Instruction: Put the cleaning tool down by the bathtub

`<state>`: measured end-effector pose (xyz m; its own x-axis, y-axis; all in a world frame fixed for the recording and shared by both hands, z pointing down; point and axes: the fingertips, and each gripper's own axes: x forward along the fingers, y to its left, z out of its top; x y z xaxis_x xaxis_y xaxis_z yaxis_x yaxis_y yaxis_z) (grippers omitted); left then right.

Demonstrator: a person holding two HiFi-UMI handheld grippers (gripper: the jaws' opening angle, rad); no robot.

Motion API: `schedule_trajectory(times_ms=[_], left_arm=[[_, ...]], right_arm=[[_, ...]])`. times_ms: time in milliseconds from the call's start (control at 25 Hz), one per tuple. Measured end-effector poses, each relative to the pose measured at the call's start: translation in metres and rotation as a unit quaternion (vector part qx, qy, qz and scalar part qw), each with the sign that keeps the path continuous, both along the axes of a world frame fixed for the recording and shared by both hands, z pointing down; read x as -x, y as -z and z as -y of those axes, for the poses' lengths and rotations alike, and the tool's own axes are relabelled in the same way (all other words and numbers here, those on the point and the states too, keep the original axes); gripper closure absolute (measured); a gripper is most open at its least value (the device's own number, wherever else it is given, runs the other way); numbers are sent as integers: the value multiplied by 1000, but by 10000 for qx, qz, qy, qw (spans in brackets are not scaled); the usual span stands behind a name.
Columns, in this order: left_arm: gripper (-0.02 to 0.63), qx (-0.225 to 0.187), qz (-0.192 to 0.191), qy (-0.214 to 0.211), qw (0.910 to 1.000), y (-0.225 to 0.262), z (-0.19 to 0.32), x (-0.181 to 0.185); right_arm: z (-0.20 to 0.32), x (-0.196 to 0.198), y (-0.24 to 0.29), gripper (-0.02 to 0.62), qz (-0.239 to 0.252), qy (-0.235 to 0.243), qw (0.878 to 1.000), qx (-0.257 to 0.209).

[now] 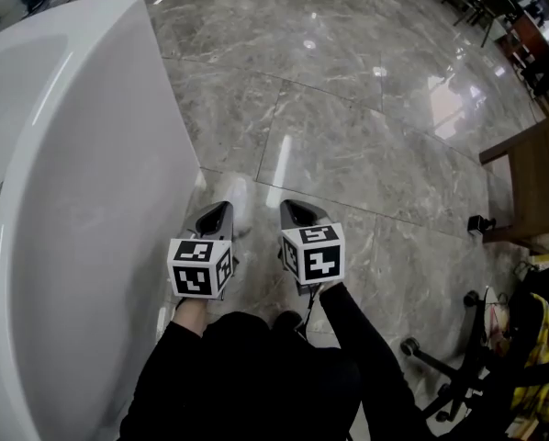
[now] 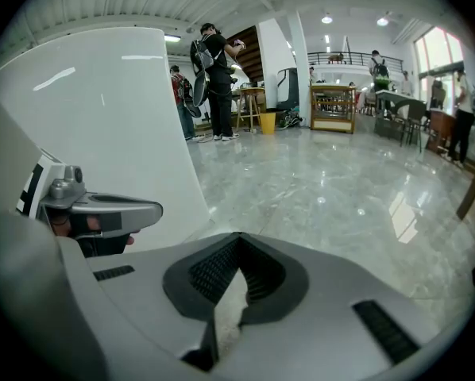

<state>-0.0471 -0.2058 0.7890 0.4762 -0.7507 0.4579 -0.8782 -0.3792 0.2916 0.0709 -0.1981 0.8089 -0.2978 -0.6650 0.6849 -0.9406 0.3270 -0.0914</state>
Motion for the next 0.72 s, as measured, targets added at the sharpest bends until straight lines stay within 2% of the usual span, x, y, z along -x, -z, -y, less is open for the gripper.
schedule_trajectory(times_ms=[120,720], left_arm=[[598,-41,-6,-48,10000,6,-5,3],[598,102,-68,44,9999,-5,-19,8]], right_arm=[[-2,2,4,597,-13,61,9999,-106],[-15,16,-4,597,364,191,9991,37]])
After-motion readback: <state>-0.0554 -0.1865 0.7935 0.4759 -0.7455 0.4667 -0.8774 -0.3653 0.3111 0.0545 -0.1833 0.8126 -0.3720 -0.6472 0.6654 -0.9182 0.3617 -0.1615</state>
